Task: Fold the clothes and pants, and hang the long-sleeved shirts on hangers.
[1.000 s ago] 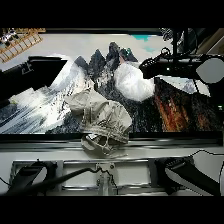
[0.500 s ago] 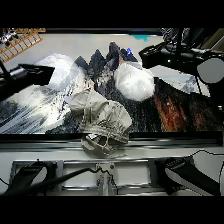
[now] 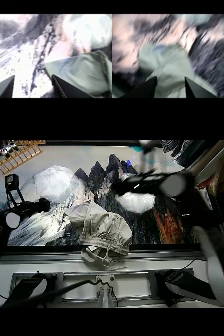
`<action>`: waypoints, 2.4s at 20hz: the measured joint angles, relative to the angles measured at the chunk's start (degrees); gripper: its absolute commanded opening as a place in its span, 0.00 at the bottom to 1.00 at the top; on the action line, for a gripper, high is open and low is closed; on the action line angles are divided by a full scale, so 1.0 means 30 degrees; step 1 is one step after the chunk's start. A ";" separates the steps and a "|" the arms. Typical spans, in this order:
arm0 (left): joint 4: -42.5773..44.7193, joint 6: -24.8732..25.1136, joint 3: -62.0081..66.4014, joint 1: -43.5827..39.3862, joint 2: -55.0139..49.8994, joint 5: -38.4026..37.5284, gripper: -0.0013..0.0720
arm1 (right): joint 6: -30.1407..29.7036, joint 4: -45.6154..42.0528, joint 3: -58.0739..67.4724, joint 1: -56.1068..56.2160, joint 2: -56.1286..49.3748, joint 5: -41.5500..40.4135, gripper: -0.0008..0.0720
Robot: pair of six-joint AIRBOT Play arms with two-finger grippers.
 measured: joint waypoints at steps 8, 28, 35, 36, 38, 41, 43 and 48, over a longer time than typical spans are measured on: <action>0.0648 -0.1304 -0.0590 0.1515 0.0350 0.0357 0.65 | 0.4823 -0.2055 -0.0372 0.5996 -0.4889 0.1035 0.70; 0.1093 -0.3606 -0.0619 0.0656 0.1304 0.0219 0.65 | 1.4389 -0.3315 -0.0372 0.7315 -0.8174 -0.2951 0.06; 0.0299 -0.3082 -0.0619 0.0175 0.0386 0.1362 0.72 | 0.6411 -0.3905 -0.0379 0.6987 -0.5880 0.2229 0.06; -0.0284 -0.2586 -0.0619 -0.0015 0.0095 0.1719 0.72 | 0.5158 -0.4065 -0.0379 0.6972 -0.5391 0.3381 0.06; -0.1515 -0.1617 -0.0619 -0.0372 -0.0772 0.2142 0.72 | 0.3228 -0.4371 -0.0379 0.6951 -0.4386 0.5253 0.06; -0.2922 -0.0867 -0.0619 -0.0590 -0.2368 0.1800 0.72 | 0.1698 -0.4539 -0.0379 0.6951 -0.3089 0.6688 0.06; -0.3446 -0.0627 -0.0619 -0.0576 -0.3424 0.0969 0.72 | 0.1180 -0.4612 -0.0379 0.6951 -0.2521 0.7155 0.06; -0.4379 -0.0364 -0.0619 -0.0073 -0.4940 -0.1596 0.72 | 0.0656 -0.4677 -0.0379 0.6951 -0.1989 0.7599 0.06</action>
